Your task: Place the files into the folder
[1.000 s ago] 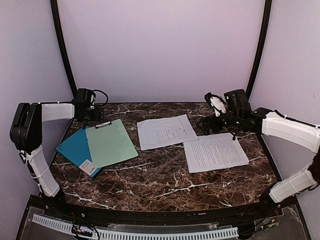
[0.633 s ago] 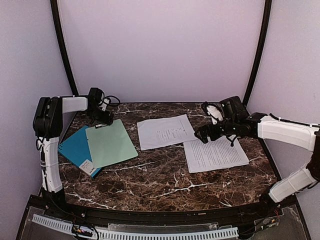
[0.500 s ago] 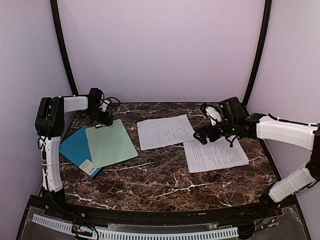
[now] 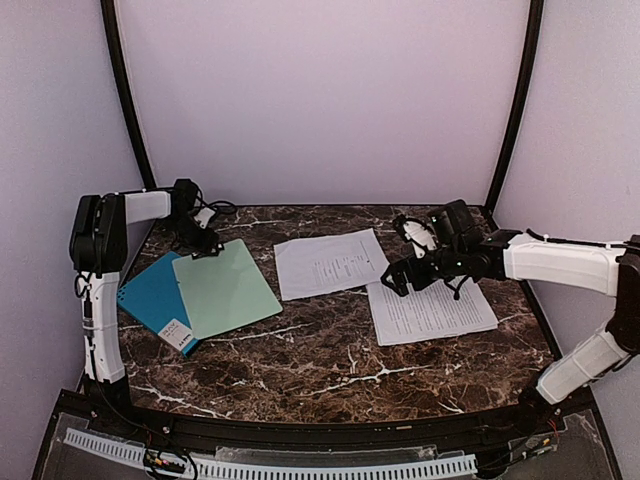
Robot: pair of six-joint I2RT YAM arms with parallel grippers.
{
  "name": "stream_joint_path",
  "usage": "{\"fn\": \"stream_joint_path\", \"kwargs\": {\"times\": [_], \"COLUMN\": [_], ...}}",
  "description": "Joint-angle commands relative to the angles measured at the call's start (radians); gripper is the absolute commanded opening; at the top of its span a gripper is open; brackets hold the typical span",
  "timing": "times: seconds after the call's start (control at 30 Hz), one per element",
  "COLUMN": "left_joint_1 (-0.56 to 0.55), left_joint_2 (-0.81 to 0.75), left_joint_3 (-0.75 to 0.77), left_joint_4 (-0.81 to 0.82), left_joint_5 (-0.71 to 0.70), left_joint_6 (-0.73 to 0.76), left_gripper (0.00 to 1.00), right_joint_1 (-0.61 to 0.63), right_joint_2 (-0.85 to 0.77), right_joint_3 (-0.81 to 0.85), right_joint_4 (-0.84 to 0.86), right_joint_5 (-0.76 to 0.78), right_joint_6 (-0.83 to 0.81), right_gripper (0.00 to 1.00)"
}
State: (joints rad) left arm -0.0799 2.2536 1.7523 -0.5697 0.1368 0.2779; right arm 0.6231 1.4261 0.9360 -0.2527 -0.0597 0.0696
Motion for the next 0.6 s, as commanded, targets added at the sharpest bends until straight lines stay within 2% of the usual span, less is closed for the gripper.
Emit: {"fn": "stream_joint_path", "kwargs": {"times": [0.0,0.13,0.3,0.57], "left_joint_1": [-0.003,-0.064,-0.186,-0.333], "left_joint_2": [-0.014,-0.113,-0.226,-0.252], "left_joint_3": [-0.034,-0.166,-0.36,-0.48], "left_joint_4": [-0.134,-0.071,-0.004,-0.002], "left_joint_5": [0.033,-0.014,-0.106,-0.191], "left_joint_6": [-0.03,-0.018,0.084,0.174], "left_gripper": [0.55,0.46,0.38,0.24], "right_joint_1": [0.021,0.03,0.044,0.067], "right_joint_2": [0.022,0.032,0.044,0.035], "right_joint_3": [0.012,0.012,0.009,-0.007], "right_joint_4": [0.021,0.014,-0.007,-0.031], "right_joint_5": [-0.002,0.002,0.009,0.035], "right_joint_6": [0.019,0.022,0.023,0.033], "right_gripper": [0.99,0.99,0.99,0.99]}}
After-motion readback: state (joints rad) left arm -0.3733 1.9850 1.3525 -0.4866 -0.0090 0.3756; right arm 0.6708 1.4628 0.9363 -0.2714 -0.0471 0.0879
